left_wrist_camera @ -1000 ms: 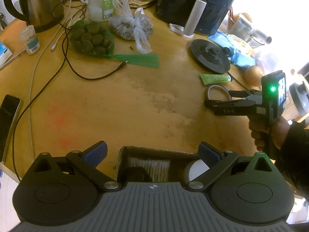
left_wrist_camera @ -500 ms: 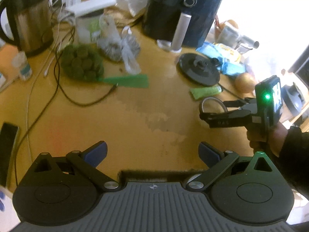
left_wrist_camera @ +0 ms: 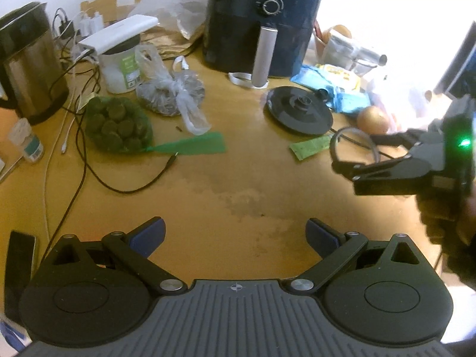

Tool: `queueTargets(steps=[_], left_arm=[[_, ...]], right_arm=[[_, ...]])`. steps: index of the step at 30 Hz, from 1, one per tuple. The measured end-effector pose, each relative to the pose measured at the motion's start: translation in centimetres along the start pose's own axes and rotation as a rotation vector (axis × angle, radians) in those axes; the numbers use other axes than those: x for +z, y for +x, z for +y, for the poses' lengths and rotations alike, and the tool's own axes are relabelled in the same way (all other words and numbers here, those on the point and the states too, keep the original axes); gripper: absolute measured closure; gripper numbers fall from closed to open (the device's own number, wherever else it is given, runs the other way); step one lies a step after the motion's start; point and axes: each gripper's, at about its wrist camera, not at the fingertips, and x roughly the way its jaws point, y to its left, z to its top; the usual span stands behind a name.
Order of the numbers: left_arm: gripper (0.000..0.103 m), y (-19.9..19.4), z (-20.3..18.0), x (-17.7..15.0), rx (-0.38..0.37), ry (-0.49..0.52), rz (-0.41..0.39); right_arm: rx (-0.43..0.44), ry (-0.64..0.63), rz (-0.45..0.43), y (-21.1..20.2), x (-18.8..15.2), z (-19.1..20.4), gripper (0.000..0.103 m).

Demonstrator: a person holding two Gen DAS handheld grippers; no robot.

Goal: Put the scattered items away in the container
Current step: 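Lower the right gripper onto the black-edged tape ring and close on its rim, then lift the tape ring with the right gripper while the left gripper moves to the green tube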

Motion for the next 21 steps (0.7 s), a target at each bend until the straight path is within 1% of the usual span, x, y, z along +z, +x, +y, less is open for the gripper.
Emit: queueTargets(steps=[3,6,8,11,16,17,19,21], left_arm=[[0.0,0.3,-0.1,0.4,-0.01,0.032,0.005],[0.0,0.5,-0.4,0.9,-0.019,0.071,0.006],[0.0,0.7,-0.7,1.2,-0.026,0.096,0.003],[0.0,1.0,-1.0,1.9,-0.036,0.137,-0.002],[0.0,1.7,-1.9,2.9,-0.044,0.208,-0.016],[0.0,1.9,-2.0,3.1,-0.047,0.221,-0.019],[0.0,2.4,-2.4,3.5,-0.052,0.247,-0.024],[0.0,2.9,-2.8,3.9,-0.06,0.271,-0.028]], right_arm=[[-0.033,-0.018,-0.031,-1.6,0.5,0.4,0.012],[-0.059,-0.022,-0.034,-2.6,0.7,0.5,0.013],[-0.053,-0.014,-0.049,-3.2,0.6,0.3,0.013],[-0.085,-0.042,-0.061,-4.0,0.4,0.6,0.012],[-0.103,-0.016,-0.083,-5.5,0.1,0.3,0.012],[-0.108,-0.008,-0.082,-5.7,0.0,0.2,0.012],[-0.097,0.041,-0.047,-5.9,-0.1,-0.4,0.013],[-0.106,0.056,-0.055,-6.4,-0.6,-0.7,0.013]])
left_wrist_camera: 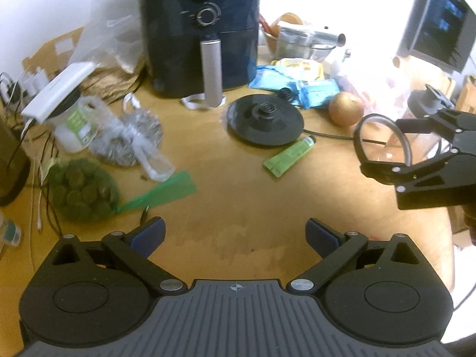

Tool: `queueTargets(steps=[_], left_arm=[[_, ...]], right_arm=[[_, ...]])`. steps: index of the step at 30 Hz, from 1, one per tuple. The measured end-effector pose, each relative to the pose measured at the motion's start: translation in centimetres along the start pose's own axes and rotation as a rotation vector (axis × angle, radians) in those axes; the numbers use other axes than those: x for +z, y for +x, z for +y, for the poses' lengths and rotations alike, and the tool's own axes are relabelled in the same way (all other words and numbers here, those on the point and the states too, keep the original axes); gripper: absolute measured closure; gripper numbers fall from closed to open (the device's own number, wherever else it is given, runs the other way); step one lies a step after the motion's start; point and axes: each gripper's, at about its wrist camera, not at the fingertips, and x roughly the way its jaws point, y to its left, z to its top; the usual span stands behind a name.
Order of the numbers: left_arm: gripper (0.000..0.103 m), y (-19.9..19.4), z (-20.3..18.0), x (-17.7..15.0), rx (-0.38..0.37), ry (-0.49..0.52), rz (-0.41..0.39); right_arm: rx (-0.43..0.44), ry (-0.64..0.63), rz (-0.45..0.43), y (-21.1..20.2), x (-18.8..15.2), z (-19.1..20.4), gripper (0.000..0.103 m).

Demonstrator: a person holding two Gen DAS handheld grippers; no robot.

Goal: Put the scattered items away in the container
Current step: 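Lift the tape ring with the right gripper while the left gripper moves to the green tube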

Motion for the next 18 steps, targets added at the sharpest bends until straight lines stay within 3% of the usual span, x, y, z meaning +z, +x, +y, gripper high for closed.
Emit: queueTargets(steps=[7,18], left_arm=[[0.001,1.9,-1.7,1.3,-0.031,0.119,-0.024],[0.001,5.2,-3.6,3.3,-0.1,0.217,-0.039]], right_arm=[[-0.004,0.074,-0.022,-1.9,-1.4,-1.6,0.012],[0.006,0.188,0.015,-3.6,-4.4,-3.7,0.012]])
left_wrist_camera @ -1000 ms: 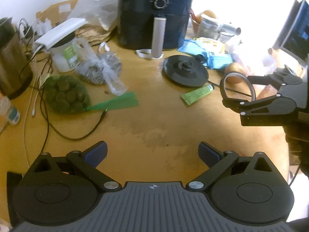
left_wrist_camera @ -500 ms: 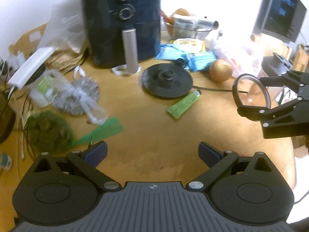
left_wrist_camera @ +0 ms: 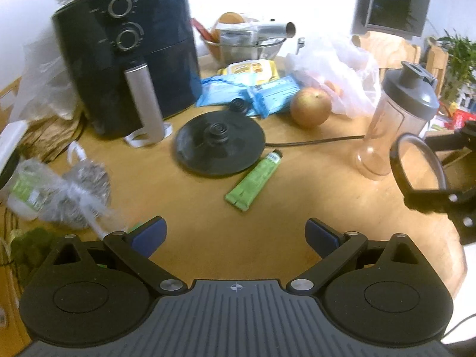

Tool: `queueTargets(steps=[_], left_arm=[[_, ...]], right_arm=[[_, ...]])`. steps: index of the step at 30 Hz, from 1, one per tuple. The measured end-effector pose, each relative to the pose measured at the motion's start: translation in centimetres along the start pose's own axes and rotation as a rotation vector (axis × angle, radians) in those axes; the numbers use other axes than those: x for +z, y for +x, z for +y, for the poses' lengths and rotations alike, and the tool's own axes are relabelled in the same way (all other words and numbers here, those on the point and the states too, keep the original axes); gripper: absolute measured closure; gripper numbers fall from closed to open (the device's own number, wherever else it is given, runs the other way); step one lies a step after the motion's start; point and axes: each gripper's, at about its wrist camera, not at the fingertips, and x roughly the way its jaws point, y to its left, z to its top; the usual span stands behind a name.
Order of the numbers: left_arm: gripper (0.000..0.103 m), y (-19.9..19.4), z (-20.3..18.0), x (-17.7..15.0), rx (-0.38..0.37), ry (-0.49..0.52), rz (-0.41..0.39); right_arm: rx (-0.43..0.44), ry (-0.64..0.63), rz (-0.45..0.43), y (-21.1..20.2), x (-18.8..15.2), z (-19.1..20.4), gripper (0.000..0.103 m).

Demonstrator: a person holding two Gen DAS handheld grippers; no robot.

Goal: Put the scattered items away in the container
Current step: 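Lift the tape ring with the right gripper while the left gripper moves to the green tube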

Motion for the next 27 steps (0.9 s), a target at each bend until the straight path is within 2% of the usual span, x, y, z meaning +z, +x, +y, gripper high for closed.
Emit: queueTargets(steps=[7,13,16,22,26,27], left_arm=[[0.001,2.4,-0.9,1.2,-0.055,0.056,-0.006],[0.002,5.6,-1.5,1.9,-0.075,0.071,0.01],[0.018,7.2,-1.8,2.4,-0.085,0.088,0.023],[0.021,9.8,-1.7,3.0,-0.083,0.094,0.029],[0.037,11.8,-1.9,3.2,-0.086,0.112,0.057],[0.037,12.3,-1.9,3.2,-0.087,0.115,0.063]], right_arm=[[-0.003,0.047,0.023,-0.3,-1.3,-1.3,0.012],[-0.017,0.082,0.029,-0.6,-2.0,-2.1,0.012],[-0.022,0.089,0.031,-0.8,-2.3,-2.5,0.012],[-0.042,0.121,0.042,-1.2,-3.1,-3.3,0.011],[-0.049,0.137,0.053,-1.3,-3.6,-3.7,0.011],[-0.053,0.14,0.056,-1.3,-3.7,-3.7,0.011]])
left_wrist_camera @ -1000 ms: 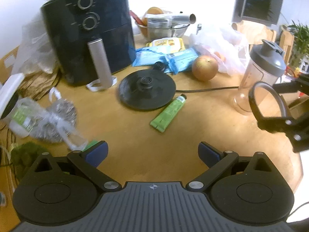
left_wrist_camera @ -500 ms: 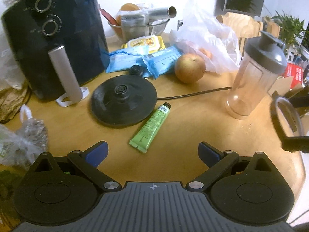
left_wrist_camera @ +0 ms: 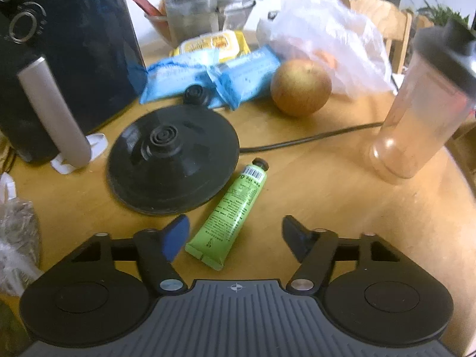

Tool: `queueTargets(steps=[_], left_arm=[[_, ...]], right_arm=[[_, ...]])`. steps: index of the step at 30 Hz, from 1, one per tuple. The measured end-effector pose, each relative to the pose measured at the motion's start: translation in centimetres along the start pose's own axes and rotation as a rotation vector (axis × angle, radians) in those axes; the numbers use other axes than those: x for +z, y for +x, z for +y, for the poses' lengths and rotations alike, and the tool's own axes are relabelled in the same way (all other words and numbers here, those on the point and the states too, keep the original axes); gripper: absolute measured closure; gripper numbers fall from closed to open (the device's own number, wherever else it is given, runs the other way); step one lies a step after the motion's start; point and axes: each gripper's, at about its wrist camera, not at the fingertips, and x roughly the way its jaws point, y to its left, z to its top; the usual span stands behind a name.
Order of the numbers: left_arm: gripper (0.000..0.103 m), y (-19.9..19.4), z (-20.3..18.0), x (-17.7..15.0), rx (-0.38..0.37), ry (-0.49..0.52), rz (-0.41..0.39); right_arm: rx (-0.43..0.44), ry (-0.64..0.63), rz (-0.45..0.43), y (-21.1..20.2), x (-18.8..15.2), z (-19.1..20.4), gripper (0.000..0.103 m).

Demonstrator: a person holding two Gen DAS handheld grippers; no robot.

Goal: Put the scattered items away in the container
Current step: 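Lift the tape ring with the right gripper while the left gripper moves to the green tube, then close the left gripper on the green hand-cream tube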

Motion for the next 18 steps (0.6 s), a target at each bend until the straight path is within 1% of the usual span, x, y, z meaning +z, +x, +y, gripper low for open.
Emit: queueTargets(steps=[7,11,18], left_arm=[[0.047,2.1,0.0,0.5,-0.017,0.024,0.012],[0.056,3.2,0.0,0.6,-0.023,0.031,0.045],[0.058,3.5,-0.1,1.1,-0.055,0.037,0.046]], right_arm=[[-0.012,0.017,0.009,-0.3,-0.7,-0.5,0.011],[-0.01,0.021,0.019,-0.3,-1.0,-0.7,0.011],[0.006,0.011,0.022,-0.2,-1.3,-0.7,0.011]])
